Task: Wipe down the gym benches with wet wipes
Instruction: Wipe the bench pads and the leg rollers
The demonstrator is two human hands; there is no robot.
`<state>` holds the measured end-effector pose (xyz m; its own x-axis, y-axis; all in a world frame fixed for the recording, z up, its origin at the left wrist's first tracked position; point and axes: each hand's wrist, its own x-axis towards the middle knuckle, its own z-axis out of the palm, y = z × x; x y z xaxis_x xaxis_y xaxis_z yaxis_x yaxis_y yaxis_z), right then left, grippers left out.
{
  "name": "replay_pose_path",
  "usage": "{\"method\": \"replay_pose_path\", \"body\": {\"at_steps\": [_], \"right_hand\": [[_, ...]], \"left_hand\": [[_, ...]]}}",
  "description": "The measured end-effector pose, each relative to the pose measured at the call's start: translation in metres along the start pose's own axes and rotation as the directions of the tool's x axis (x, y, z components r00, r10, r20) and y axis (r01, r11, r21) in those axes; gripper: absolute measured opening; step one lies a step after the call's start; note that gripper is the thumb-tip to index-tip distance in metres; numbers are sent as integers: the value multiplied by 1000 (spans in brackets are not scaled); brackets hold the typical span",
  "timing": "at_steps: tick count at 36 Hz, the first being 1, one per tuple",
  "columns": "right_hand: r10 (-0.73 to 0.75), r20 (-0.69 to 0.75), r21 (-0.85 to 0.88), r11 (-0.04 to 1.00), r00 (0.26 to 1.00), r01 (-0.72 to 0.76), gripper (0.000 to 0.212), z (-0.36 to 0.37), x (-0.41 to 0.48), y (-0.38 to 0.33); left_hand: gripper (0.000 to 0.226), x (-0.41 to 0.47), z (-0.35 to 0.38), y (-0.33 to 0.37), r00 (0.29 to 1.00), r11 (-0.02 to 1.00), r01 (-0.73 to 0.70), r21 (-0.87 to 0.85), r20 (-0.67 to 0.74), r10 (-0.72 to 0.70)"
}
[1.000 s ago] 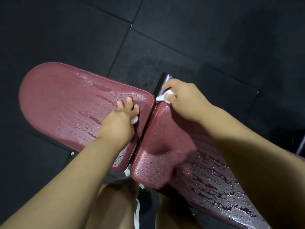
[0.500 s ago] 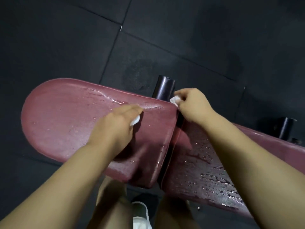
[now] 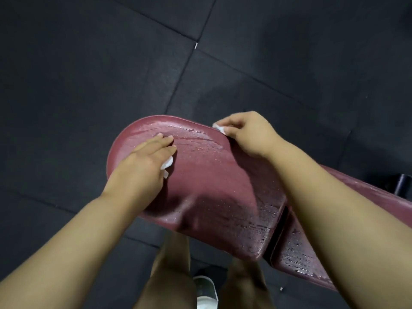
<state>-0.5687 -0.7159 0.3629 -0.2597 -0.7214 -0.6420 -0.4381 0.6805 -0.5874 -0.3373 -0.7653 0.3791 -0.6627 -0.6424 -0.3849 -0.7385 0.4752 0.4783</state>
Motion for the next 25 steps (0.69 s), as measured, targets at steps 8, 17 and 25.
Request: {"method": "replay_pose_path", "body": {"at_steps": [8, 17, 25], "right_hand": [[69, -99, -332, 938, 993, -98, 25, 6, 11, -8], [-178, -8, -85, 981, 984, 177, 11, 73, 52, -99], [-110, 11, -376, 920, 994, 106, 33, 47, 48, -77]], "left_hand": [[34, -14, 0, -17, 999, 994, 26, -108, -31, -29], [45, -32, -5, -40, 990, 986, 98, -135, -91, -111], [36, -40, -4, -42, 962, 970, 161, -184, -192, -196]]}}
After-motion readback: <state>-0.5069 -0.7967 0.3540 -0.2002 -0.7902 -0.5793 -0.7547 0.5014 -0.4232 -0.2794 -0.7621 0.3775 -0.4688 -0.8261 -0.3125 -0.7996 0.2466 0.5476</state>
